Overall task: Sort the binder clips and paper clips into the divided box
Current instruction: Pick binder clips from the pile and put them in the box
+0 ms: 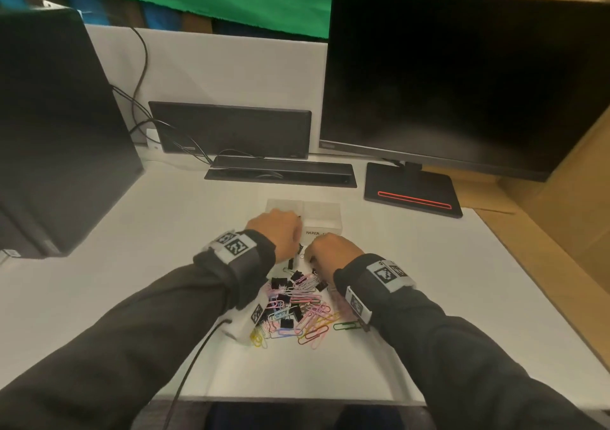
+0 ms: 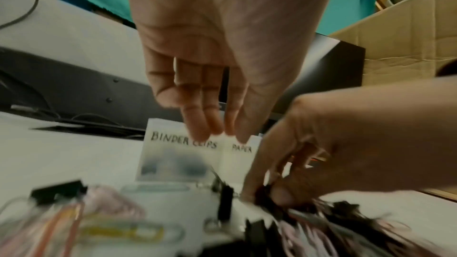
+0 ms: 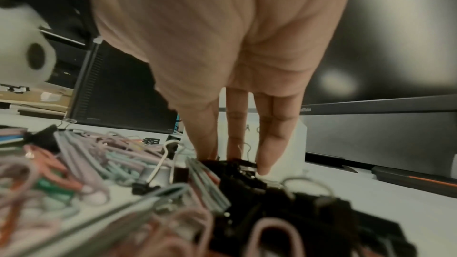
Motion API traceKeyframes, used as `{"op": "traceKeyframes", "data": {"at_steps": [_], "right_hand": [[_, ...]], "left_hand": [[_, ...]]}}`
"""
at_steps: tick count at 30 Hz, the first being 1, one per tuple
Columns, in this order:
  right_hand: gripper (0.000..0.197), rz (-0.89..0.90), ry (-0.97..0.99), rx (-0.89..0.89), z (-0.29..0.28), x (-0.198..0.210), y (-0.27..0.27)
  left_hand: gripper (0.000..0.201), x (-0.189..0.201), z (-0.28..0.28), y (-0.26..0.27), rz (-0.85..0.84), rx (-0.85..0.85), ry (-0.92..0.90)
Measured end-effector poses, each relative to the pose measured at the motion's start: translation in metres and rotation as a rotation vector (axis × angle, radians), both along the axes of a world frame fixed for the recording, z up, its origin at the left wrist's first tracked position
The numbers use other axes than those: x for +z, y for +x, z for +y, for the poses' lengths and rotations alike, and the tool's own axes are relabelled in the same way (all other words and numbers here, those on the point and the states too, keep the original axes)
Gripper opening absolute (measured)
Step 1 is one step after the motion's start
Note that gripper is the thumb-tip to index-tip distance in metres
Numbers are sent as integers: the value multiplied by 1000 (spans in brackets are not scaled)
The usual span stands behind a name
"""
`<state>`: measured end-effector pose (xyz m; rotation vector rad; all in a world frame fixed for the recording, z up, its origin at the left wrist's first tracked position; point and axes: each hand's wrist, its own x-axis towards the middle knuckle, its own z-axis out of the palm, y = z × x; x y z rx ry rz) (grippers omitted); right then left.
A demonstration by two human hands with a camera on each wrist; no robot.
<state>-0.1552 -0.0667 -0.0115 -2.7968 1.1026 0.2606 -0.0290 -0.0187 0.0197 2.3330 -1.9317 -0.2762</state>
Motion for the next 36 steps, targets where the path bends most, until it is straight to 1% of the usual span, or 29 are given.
{"op": "traceKeyframes", "data": {"at_steps": [2,4,5,7,10,12,14,16,22,25,28,31,33,36], "right_hand": [[27,-22,40,0,1,1,1],[23,-36,65,-8,3,3,2],[22,-50,73,-21,3,3,2],[20,-88,88,-48,4,4,1],[14,-125,87,-71,3,2,-1],[18,-137,86,-82,2,1,-1],[25,-142,100,-87,1,1,-2],[28,-134,109,-75,1,1,-2],[22,-130,90,-56,0,0,0],[21,-145,109,-74,-4,-1,1],[17,-188,109,-93,-9,1,0],[16,-236,85,-93,-12,3,-1],[17,-225,79,-73,-12,4,-1],[18,-227,80,-65,-11,5,-3]], "left_hand": [[28,-11,4,-1,-5,-32,104],[39,-19,4,0,15,-39,139],[41,-22,3,0,22,-44,143],[39,-26,1,-2,39,-63,153],[29,-26,1,-4,80,-87,146],[26,-26,0,-3,98,-92,130],[28,-27,0,-1,105,-89,124],[30,-27,0,1,108,-92,125],[28,-28,2,4,91,-91,103],[23,-26,5,8,99,-91,63],[18,-19,7,17,148,-74,-35],[14,-1,6,26,230,-34,-168],[9,13,2,33,279,0,-245],[5,26,-10,42,318,43,-305]]}}
